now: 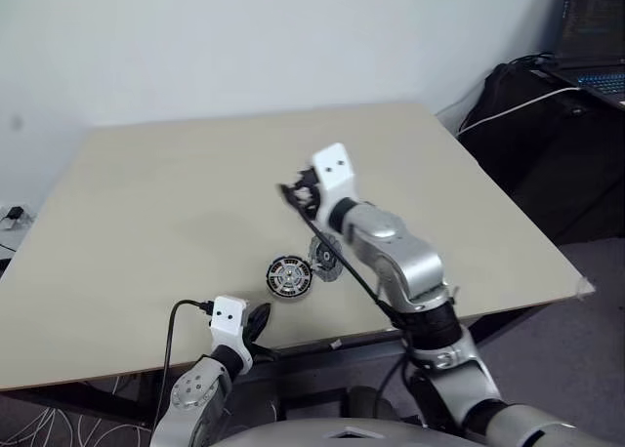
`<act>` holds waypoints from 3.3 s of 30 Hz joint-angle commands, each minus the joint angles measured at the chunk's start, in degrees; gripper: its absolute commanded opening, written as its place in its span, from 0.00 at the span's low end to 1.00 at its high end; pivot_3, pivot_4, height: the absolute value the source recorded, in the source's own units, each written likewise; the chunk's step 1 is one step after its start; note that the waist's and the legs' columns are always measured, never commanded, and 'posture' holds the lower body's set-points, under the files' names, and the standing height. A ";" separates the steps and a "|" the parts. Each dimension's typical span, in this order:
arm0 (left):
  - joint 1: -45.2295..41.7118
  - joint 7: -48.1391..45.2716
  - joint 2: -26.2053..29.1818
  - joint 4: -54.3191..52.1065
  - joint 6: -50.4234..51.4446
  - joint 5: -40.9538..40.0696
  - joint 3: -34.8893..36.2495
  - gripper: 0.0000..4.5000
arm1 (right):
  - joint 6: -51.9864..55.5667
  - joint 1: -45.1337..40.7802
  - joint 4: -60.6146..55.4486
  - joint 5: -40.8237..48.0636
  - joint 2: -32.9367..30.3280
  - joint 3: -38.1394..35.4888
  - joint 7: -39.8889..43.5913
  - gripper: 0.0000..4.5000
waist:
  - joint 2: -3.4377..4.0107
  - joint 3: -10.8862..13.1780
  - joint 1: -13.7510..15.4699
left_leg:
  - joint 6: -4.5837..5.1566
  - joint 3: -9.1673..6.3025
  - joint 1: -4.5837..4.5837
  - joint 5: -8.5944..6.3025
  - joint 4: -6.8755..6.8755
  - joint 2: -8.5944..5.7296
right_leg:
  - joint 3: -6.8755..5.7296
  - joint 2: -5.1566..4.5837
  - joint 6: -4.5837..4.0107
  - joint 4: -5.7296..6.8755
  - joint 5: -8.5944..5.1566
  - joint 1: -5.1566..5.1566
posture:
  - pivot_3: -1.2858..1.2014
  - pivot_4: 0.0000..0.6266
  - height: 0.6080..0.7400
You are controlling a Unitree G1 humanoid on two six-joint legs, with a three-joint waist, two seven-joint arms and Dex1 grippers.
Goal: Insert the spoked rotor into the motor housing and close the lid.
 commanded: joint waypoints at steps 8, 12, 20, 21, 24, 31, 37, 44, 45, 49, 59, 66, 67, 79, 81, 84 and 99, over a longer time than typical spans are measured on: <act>-0.49 -1.61 0.81 -1.96 -1.26 -0.45 0.05 0.00 | -4.65 13.11 -1.68 -9.06 -13.06 -3.25 -0.82 0.01 | 0.00 0.05 0.12 | 0.02 0.03 0.00 0.05 -0.02 0.18 | -0.01 0.13 -0.08 0.05 -0.07 0.23 | 0.52 0.00 1.00; -1.03 -2.06 0.98 -1.94 -1.58 -0.59 0.00 0.00 | -7.74 19.29 -2.58 -7.94 -14.47 0.53 5.11 0.01 | -0.06 0.10 0.09 | 0.06 0.03 0.08 0.04 -0.01 0.18 | -0.02 0.11 0.23 -0.01 -0.26 0.42 | 0.52 0.00 1.00; -1.56 -2.76 1.18 -2.13 -0.79 -0.67 0.00 0.00 | -9.62 21.48 -0.64 -6.30 -7.30 3.05 6.59 0.01 | -0.20 0.46 0.15 | 0.06 0.03 0.55 0.03 0.04 0.20 | -0.03 0.07 0.08 -0.02 -0.41 0.69 | 0.52 0.00 1.00; -1.59 -2.81 1.23 -2.17 -0.70 -0.72 0.08 0.00 | -9.75 21.17 -0.40 -6.19 -6.55 3.05 6.61 0.01 | -0.24 0.50 0.14 | 0.05 0.02 0.62 0.02 0.04 0.20 | -0.03 0.06 0.07 -0.03 -0.42 0.76 | 0.52 0.00 1.00; -1.27 -2.95 1.45 -2.32 -0.61 -0.92 0.32 0.00 | -9.95 20.10 -0.02 -6.03 -5.36 3.45 7.23 0.01 | -0.33 0.66 0.15 | 0.05 0.02 0.63 0.02 0.04 0.19 | -0.04 0.06 0.08 -0.03 -0.42 0.77 | 0.52 0.00 1.00; -1.00 -3.06 1.60 -1.40 -1.16 -1.03 0.57 0.00 | -7.17 17.08 -2.00 -4.84 -4.63 6.65 12.14 0.01 | -0.33 0.74 0.08 | 0.06 -0.01 0.62 0.01 0.00 0.20 | -0.04 0.08 0.19 -0.03 -0.35 0.71 | 0.52 0.00 1.00; -1.16 -3.07 1.53 -0.39 -1.92 -0.74 0.52 0.00 | -2.30 13.58 -3.53 -3.32 -5.04 13.09 19.44 0.01 | -0.30 0.76 0.12 | 0.06 -0.05 0.62 0.01 -0.01 0.22 | -0.10 0.08 0.18 -0.02 -0.35 0.71 | 0.52 0.00 1.00; -0.73 -2.47 1.21 -0.59 -2.13 -0.67 0.64 0.00 | -1.91 10.88 0.21 -2.96 -3.41 14.97 20.72 0.01 | -0.32 0.77 0.14 | 0.05 -0.06 0.62 0.01 -0.01 0.20 | -0.10 0.06 0.20 -0.02 -0.35 0.71 | 0.52 0.00 1.00; -0.65 -2.46 1.21 -0.65 -2.12 -0.69 0.70 0.00 | -2.07 10.67 0.83 -2.98 -3.22 15.00 20.69 0.01 | -0.32 0.77 0.14 | 0.05 -0.06 0.62 0.01 -0.01 0.20 | -0.10 0.06 0.20 -0.02 -0.35 0.72 | 0.52 0.00 1.00; -0.49 -2.45 1.26 -0.79 -2.12 -0.69 0.85 0.00 | -2.50 10.29 2.75 -2.85 -2.63 14.73 20.50 0.01 | -0.31 0.78 0.15 | 0.04 -0.06 0.62 0.00 -0.01 0.19 | -0.11 0.07 0.20 -0.02 -0.34 0.71 | 0.52 0.00 1.00; -1.37 -2.65 1.53 -0.85 -1.73 -0.63 1.08 0.00 | -4.03 9.39 11.26 -2.87 -0.55 13.51 19.11 0.01 | -0.27 0.81 0.11 | 0.03 -0.07 0.62 0.00 -0.01 0.18 | -0.11 0.06 0.21 -0.02 -0.34 0.72 | 0.52 0.00 1.00; -1.06 -2.49 1.52 -1.19 -1.77 -0.67 1.10 0.00 | -6.33 8.43 14.98 -2.54 0.45 13.76 19.49 0.01 | -0.23 0.78 0.08 | 0.03 -0.07 0.67 0.00 -0.03 0.18 | -0.11 0.08 0.22 -0.01 -0.33 0.73 | 0.52 0.00 1.00; -0.98 -2.45 1.49 -1.25 -1.77 -0.70 1.12 0.00 | -7.40 8.63 14.06 -2.01 0.42 13.61 20.13 0.01 | -0.23 0.78 0.08 | 0.03 -0.07 0.67 0.00 -0.03 0.18 | -0.11 0.08 0.22 -0.01 -0.33 0.74 | 0.52 0.00 1.00; -1.39 -2.77 1.49 -1.28 -1.42 -0.77 0.92 0.00 | -20.32 7.74 12.93 3.03 -2.25 9.40 29.76 0.49 | -0.18 0.97 0.09 | 0.04 -0.08 0.63 0.00 -0.04 0.18 | -0.12 0.08 0.27 -0.02 -0.31 0.70 | 0.52 0.00 1.00; -1.47 -2.76 1.48 -1.30 -1.38 -0.73 0.86 0.00 | -23.46 6.84 15.79 1.98 -2.80 9.63 30.71 0.63 | -0.18 0.97 0.08 | 0.04 -0.08 0.63 0.00 -0.05 0.18 | -0.12 0.08 0.27 -0.02 -0.31 0.69 | 0.52 0.00 1.00; -1.38 -2.70 1.50 -1.32 -1.48 -0.72 0.93 0.00 | -27.94 5.81 20.12 1.38 -3.10 9.73 32.53 0.83 | -0.18 0.97 0.09 | 0.04 -0.07 0.63 0.01 -0.05 0.18 | -0.12 0.08 0.27 -0.02 -0.31 0.69 | 0.52 0.00 1.00; -0.67 -1.98 1.24 -2.44 -1.84 -0.53 1.47 0.00 | -38.63 0.45 37.86 -0.69 -3.10 9.04 39.88 0.99 | -0.17 0.97 0.09 | 0.05 -0.06 0.65 0.01 -0.08 0.18 | -0.10 0.09 0.21 -0.01 -0.28 0.69 | 0.52 0.00 1.00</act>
